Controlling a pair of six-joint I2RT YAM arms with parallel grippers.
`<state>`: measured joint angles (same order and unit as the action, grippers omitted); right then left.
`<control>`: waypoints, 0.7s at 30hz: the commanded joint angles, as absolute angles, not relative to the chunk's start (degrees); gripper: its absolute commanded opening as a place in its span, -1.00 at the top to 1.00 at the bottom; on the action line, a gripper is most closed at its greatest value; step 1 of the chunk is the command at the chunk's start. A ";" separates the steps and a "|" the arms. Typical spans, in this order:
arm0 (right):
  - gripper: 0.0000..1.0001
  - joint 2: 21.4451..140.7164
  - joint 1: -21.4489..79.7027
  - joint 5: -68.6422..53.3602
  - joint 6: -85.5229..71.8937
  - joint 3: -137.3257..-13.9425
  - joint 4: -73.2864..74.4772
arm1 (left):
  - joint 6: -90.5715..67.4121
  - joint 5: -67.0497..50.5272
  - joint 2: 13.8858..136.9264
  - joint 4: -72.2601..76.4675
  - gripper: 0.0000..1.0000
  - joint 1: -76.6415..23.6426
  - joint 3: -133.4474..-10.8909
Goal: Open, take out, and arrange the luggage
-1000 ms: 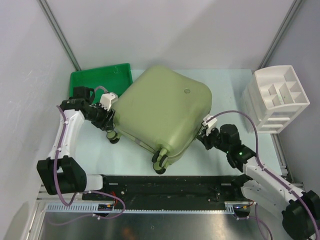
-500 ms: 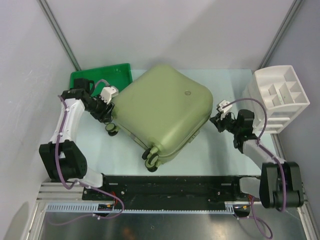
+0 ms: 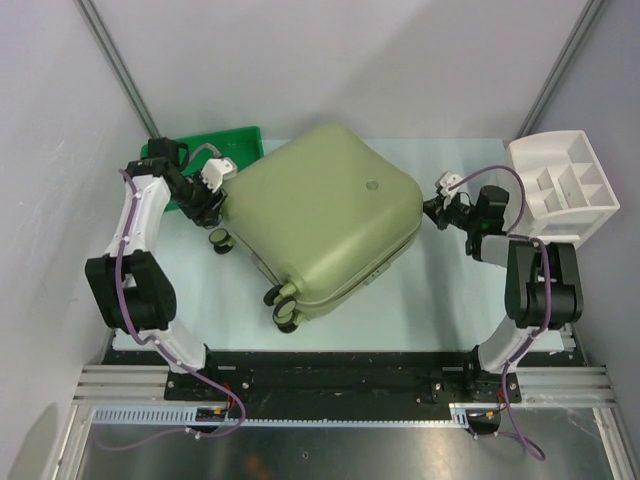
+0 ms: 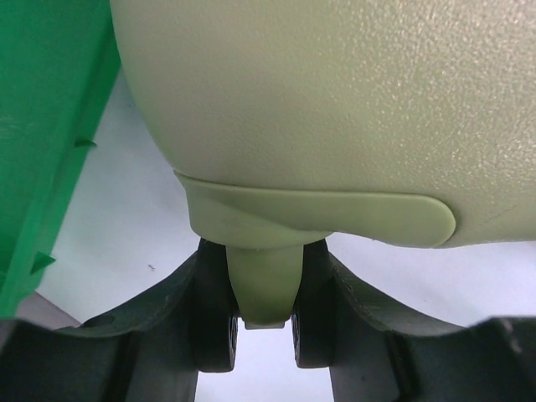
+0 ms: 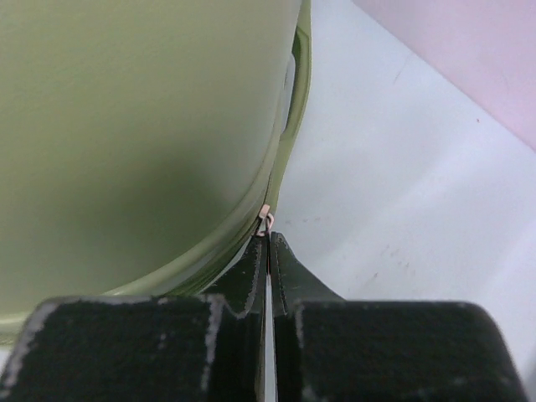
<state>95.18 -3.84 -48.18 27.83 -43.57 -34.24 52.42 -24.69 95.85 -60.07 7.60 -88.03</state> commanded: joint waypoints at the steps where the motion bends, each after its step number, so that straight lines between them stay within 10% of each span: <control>1: 1.00 101.15 -4.40 -52.28 28.22 -49.91 -48.06 | 57.57 -23.90 100.90 -49.22 0.99 8.79 -89.73; 15: 1.00 100.38 3.60 -64.59 20.82 -51.42 -43.00 | 60.82 -36.12 97.74 -49.13 1.00 0.62 -84.38; 21: 1.00 86.06 9.21 -68.55 42.65 -44.39 -8.00 | 63.36 -37.17 94.92 -49.13 1.00 -0.18 -80.86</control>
<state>97.56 -0.78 -52.27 28.64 -47.66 -31.62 59.68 -24.58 94.89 -49.01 5.19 -84.23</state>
